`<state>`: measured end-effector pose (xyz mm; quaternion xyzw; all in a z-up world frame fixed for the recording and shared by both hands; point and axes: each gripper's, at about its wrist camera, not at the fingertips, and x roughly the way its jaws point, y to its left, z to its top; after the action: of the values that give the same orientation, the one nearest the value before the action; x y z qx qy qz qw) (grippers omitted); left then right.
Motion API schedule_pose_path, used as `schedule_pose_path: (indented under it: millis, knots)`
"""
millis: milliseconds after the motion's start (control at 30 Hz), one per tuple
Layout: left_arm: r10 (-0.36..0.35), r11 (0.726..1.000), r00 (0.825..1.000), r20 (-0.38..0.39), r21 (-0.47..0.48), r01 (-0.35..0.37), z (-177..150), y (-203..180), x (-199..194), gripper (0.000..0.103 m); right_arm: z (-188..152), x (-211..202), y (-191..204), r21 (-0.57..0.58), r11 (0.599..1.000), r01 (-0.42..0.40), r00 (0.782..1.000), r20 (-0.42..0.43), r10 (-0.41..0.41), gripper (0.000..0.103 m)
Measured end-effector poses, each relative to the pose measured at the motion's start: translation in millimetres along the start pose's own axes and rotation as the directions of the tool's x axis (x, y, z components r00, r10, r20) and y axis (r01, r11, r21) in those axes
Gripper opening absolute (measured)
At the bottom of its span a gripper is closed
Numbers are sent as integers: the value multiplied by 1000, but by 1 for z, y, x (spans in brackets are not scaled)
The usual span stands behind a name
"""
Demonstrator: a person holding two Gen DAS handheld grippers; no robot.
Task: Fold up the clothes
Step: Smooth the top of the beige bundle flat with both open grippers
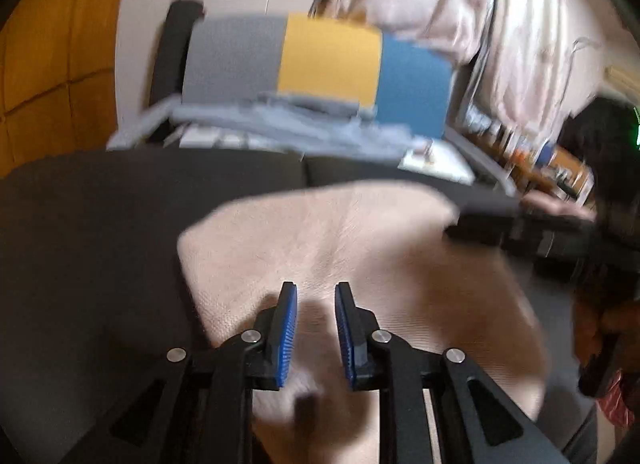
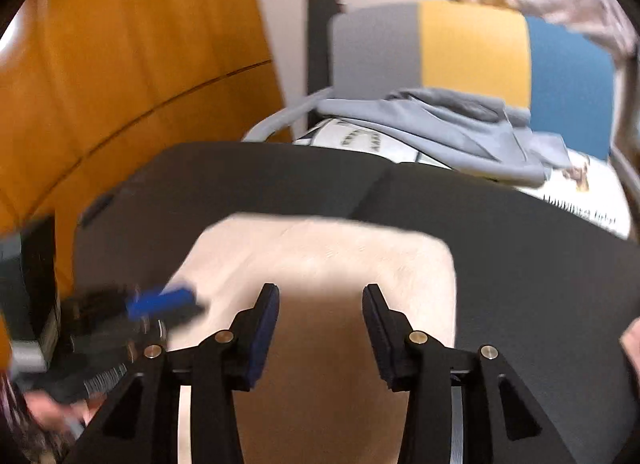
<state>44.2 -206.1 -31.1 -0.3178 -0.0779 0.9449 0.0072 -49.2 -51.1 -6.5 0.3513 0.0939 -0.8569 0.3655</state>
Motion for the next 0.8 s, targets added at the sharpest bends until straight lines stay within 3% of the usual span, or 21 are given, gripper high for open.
schedule_pose_path:
  millis: [67,200,267,300,400,500,567,633,700,800]
  knots:
    - [0,998,999,35,55,-2,-5,-14,-11,19,-14,-5,14,-51,999,13,1000,-16,-14,44]
    - [120,972,991,-58,210,-106,-37,-29,14,19,-53,0,33,-127,992,25,997,-64,-33,46]
    - [100,968,995,-19,234,-93,-44,-27,7,20,-67,-7,37,-164,986,30,997,-68,-42,46]
    - [74,974,997,-23,214,-67,-42,-24,1,20,-72,-15,37,-154,988,15,998,-61,-24,46]
    - [-33,994,999,-6,107,34,-36,-6,-21,20,-80,-50,23,24,990,-142,990,-14,142,45]
    - [-121,991,992,45,-45,123,-34,17,-37,20,-89,-61,37,3,990,-143,989,-39,143,25]
    - [-117,988,992,45,-93,121,-35,29,-38,20,-94,-52,53,-30,989,-142,987,-85,139,24]
    - [-83,988,996,31,-127,87,-40,37,-39,20,-100,-29,75,-82,988,-134,981,-152,121,11]
    - [-61,982,998,20,-179,64,-48,49,-43,20,-104,-17,97,-157,981,-117,984,-151,93,11]
    - [-20,965,1000,11,-263,22,-59,70,-53,20,-95,-23,112,-199,969,-149,979,-166,116,11]
